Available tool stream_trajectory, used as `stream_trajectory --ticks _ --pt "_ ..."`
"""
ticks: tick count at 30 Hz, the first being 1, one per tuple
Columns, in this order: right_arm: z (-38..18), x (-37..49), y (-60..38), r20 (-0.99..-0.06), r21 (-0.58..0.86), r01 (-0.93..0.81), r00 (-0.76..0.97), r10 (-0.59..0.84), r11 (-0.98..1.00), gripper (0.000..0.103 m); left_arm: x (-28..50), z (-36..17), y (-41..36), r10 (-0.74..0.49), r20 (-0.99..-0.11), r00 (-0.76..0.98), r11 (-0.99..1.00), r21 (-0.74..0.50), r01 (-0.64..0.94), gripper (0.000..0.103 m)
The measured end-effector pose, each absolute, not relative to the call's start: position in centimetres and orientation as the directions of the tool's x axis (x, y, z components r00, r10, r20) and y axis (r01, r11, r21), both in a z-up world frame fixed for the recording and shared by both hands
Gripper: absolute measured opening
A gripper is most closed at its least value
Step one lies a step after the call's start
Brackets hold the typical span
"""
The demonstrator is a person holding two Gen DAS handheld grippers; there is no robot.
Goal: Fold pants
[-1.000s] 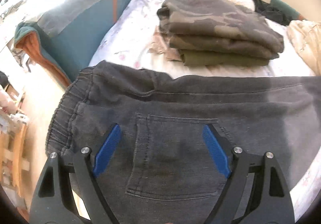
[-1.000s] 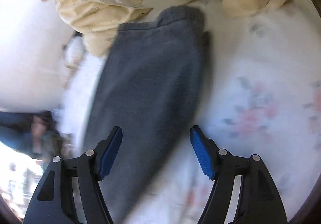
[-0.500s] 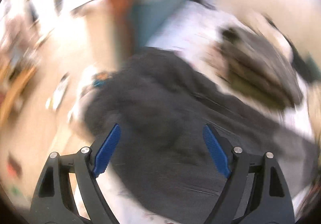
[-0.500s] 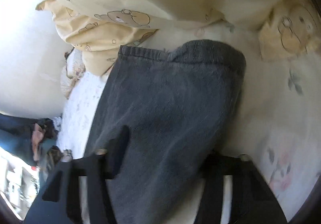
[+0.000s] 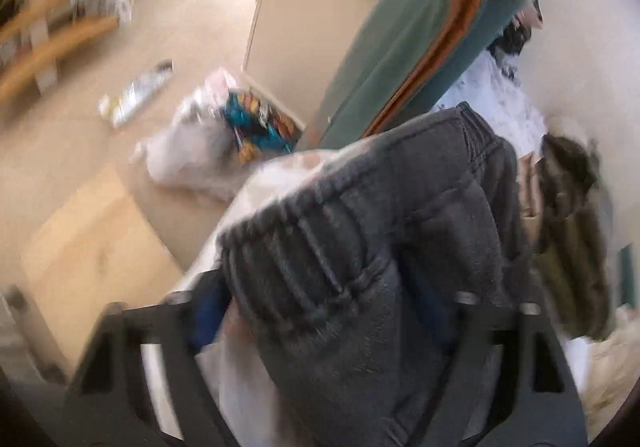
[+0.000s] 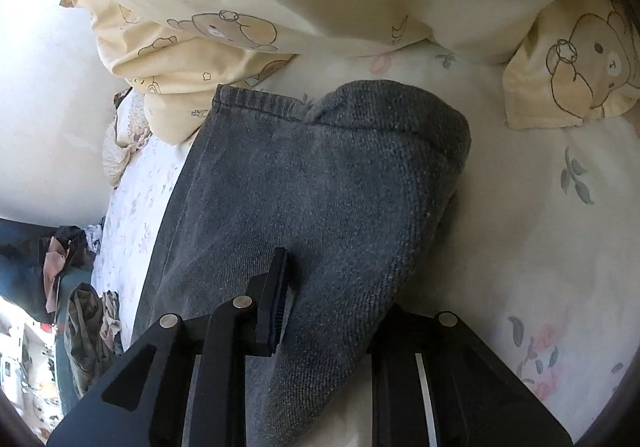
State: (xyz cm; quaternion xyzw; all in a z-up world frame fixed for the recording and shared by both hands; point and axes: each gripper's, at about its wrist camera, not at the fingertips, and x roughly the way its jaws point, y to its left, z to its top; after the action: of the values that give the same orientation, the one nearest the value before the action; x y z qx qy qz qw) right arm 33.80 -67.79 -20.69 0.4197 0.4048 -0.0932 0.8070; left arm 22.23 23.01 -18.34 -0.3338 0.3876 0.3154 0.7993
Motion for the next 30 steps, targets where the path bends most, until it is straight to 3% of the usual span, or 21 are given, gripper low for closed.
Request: stream_trajectory --ticks 1,3,4,5,12,15,20,30 --pt "-20.4 34.1 -67.6 -0.748 0.570 0.493 0.642 0.168 0.657 0.019 23.0 -18.2 22.8 0.258 -0.833 0.489 0.596 -0.261 -0.760 0.048" --pt "-19.7 34.9 -66.6 -0.789 0.471 0.496 0.607 0.097 0.729 0.019 23.9 -17.8 22.7 0.264 -0.834 0.485 0.602 -0.251 -0.758 0.034" --pt "-19.5 35.3 -66.3 -0.800 0.444 0.498 0.595 0.080 0.745 0.019 24.2 -17.4 22.6 0.272 -0.831 0.485 0.604 -0.246 -0.759 0.021" --pt "-19.3 35.5 -66.1 -0.803 0.430 0.506 0.593 0.061 0.747 0.009 24.3 -17.0 22.3 0.290 -0.831 0.475 0.613 -0.220 -0.759 0.015" --pt "-16.4 34.7 -65.9 -0.745 0.466 0.499 0.667 0.019 0.731 0.005 22.7 -12.0 21.5 0.351 -0.801 0.486 0.615 -0.194 -0.764 0.012" --pt "-14.0 35.1 -64.9 -0.748 0.388 0.460 0.663 -0.019 0.799 0.005 22.7 -7.1 19.3 0.391 -0.739 0.548 0.688 -0.160 -0.708 0.012" --pt "-10.1 34.2 -64.7 -0.711 0.430 0.441 0.704 -0.006 0.788 0.005 22.2 -4.7 20.7 0.325 -0.773 0.545 0.663 -0.225 -0.714 0.012" --pt "-6.6 27.0 -64.4 -0.744 0.421 0.503 0.667 -0.030 0.754 0.005 17.8 -1.9 24.4 0.253 -0.801 0.543 0.692 -0.242 -0.680 0.012"
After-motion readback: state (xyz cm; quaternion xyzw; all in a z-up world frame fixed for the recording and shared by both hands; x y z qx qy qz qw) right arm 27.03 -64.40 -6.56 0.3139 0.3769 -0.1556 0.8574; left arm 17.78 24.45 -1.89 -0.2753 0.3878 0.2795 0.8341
